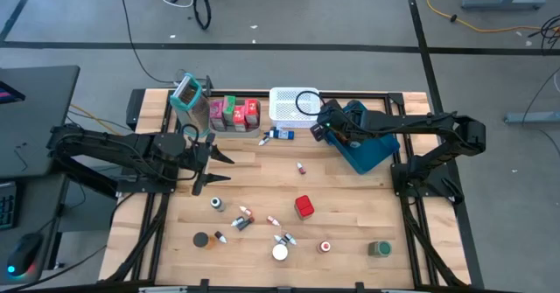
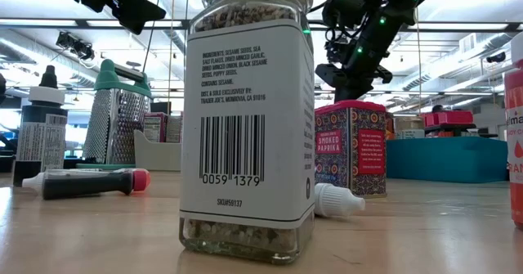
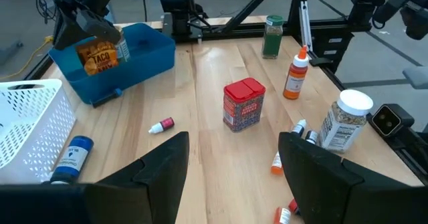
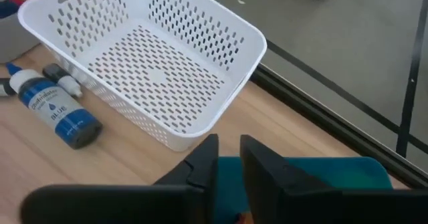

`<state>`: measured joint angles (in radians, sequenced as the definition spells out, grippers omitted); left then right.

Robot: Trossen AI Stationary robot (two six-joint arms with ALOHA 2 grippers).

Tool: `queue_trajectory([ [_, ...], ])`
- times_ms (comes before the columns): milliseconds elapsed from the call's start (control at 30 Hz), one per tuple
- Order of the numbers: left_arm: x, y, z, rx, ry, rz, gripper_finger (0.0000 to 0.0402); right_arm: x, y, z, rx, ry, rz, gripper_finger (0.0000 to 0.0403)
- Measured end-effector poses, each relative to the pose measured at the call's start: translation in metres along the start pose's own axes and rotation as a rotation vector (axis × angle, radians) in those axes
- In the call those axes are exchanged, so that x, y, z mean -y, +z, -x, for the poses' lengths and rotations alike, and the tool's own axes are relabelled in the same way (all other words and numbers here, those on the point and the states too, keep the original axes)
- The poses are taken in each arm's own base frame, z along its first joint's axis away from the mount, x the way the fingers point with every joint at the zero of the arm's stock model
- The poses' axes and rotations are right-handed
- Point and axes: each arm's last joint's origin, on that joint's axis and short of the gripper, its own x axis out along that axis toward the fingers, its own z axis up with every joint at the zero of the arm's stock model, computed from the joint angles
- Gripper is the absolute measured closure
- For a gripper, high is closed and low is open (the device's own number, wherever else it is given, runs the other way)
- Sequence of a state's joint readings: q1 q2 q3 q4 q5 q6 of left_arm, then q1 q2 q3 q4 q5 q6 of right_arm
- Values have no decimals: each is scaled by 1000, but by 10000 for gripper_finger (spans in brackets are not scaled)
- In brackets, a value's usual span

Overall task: Pick & Place Kitchen Items
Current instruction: Put the orange seasoning bottle into the blue bin

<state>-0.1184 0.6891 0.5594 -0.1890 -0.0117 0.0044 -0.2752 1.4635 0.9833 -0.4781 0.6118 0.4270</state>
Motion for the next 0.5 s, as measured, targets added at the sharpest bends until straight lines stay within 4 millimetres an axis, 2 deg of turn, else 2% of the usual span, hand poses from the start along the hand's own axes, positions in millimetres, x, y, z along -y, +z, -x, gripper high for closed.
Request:
queue_trajectory([
  [167, 2, 0, 0, 1, -73, -7, 162, -5, 11, 1, 103, 42, -10, 284],
  [267, 6, 0, 1, -2, -190, -11, 162, -9, 25, 3, 229, 83, -13, 264],
  [400, 17, 0, 2, -5, -386, 1, 162, -14, 42, 10, 386, 148, 3, 246],
  [500, 30, 0, 3, -12, -453, 3, 162, -17, 51, 14, 468, 254, 16, 238],
])
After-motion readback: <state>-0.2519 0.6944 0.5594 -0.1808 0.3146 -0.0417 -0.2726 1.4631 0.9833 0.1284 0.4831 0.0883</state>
